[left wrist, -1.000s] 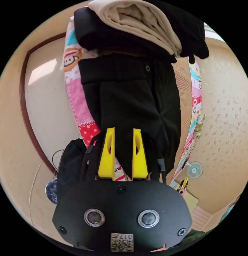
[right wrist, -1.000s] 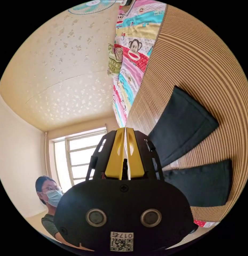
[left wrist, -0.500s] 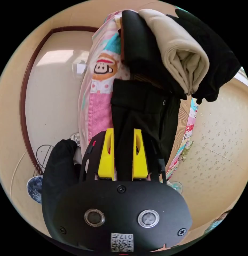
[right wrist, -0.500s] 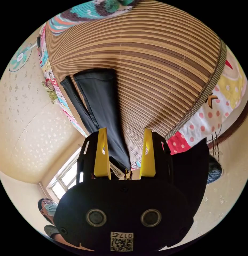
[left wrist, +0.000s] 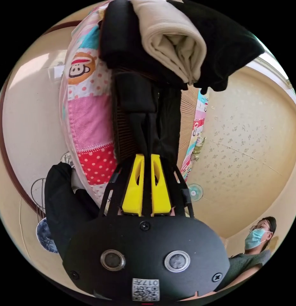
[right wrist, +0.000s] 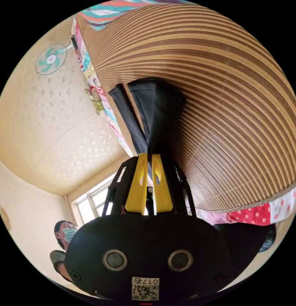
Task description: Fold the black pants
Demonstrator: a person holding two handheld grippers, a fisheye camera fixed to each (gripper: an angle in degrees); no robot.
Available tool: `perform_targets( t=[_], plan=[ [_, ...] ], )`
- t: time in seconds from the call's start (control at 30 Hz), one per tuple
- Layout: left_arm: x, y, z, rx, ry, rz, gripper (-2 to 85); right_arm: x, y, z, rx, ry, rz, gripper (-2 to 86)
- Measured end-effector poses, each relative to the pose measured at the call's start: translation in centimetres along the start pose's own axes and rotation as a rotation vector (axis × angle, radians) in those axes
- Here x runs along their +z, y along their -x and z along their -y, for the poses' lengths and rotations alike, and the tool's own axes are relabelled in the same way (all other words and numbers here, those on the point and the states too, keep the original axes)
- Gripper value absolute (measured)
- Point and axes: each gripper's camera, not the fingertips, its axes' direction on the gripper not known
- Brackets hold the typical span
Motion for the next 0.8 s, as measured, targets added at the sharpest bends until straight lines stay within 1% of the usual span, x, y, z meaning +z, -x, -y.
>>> perform_targets(
  t=[0.03, 0.07, 0.1, 0.17, 0.23, 0.3, 0.37, 0.4, 0.43, 0.47, 0.5, 0.57, 0.6, 0.63, 0.67, 0.7, 0.73, 0.77, 0.8],
  plan=[
    [-0.4, -2.6, -0.1, 0.061, -0.014, 0.002, 3.9, 0.8, 2.4, -0.2, -0.087, 0.013, 0.044, 3.0],
    [-0.6, -3.9, -0.1, 0.09, -0.021, 0.008, 3.9, 1.7, 5.4, -0.4, -0.159, 0.012, 0.037, 2.7],
    [-0.7, -7.0, 0.2, 0.156, -0.04, 0.017, 3.9, 2.1, 7.0, -0.4, -0.186, 0.006, 0.017, 2.5],
    [0.0, -11.6, 1.6, 0.258, -0.059, 0.028, 3.9, 5.0, 13.5, 0.7, -0.259, -0.022, -0.135, 2.0],
    [2.9, -17.5, 4.8, 0.384, -0.067, 0.064, 4.0, 7.9, 17.5, 2.8, -0.251, -0.045, -0.257, 1.8],
    [6.2, -21.2, 7.7, 0.466, -0.065, 0.104, 4.5, 11.4, 20.8, 5.6, -0.276, -0.076, -0.308, 1.9],
    [9.1, -23.3, 10.1, 0.462, -0.108, 0.128, 6.2, 15.8, 23.9, 9.5, -0.375, -0.078, -0.347, 3.0],
    [10.6, -24.0, 11.3, 0.439, -0.155, 0.106, 8.4, 16.8, 24.4, 10.2, -0.397, -0.073, -0.357, 3.3],
    [12.1, -24.7, 12.1, 0.433, -0.174, 0.09, 9.9, 18.5, 24.9, 11.3, -0.409, -0.073, -0.401, 3.3],
    [12.8, -24.9, 12.3, 0.428, -0.176, 0.091, 10.7, 20.5, 25.1, 11.8, -0.407, -0.068, -0.495, 2.6],
    [14.4, -25.5, 12.2, 0.425, -0.165, 0.113, 10.7, 21.6, 25.1, 11.9, -0.417, -0.056, -0.551, 2.2],
    [17.4, -26.5, 11.4, 0.474, -0.101, 0.166, 9.9, 26.7, 24.0, 11.7, -0.524, 0.076, -0.737, 1.2],
    [19.8, -27.0, 10.7, 0.54, -0.019, 0.23, 8.1, 28.0, 23.3, 11.7, -0.554, 0.135, -0.784, 0.9],
    [22.5, -27.2, 10.0, 0.605, 0.087, 0.324, 5.5, 30.7, 21.3, 11.8, -0.59, 0.259, -0.915, 0.7],
    [24.0, -27.0, 9.6, 0.638, 0.151, 0.376, 4.4, 33.1, 18.2, 11.7, -0.604, 0.368, -1.116, 0.6],
    [27.0, -26.0, 8.8, 0.692, 0.295, 0.489, 2.2, 34.1, 16.4, 11.6, -0.606, 0.415, -1.227, 0.5],
    [29.8, -24.1, 7.9, 0.72, 0.446, 0.631, 1.3, 35.6, 11.7, 11.2, -0.576, 0.529, -1.449, 0.5],
    [31.0, -22.9, 7.3, 0.727, 0.515, 0.713, 0.9, 35.6, 9.4, 9.7, -0.668, 0.553, -1.49, 0.5],
    [31.3, -21.3, 5.9, 0.794, 0.543, 0.758, 0.2, 35.0, 9.4, 8.6, -0.739, 0.507, -1.478, 0.5]
  ],
)
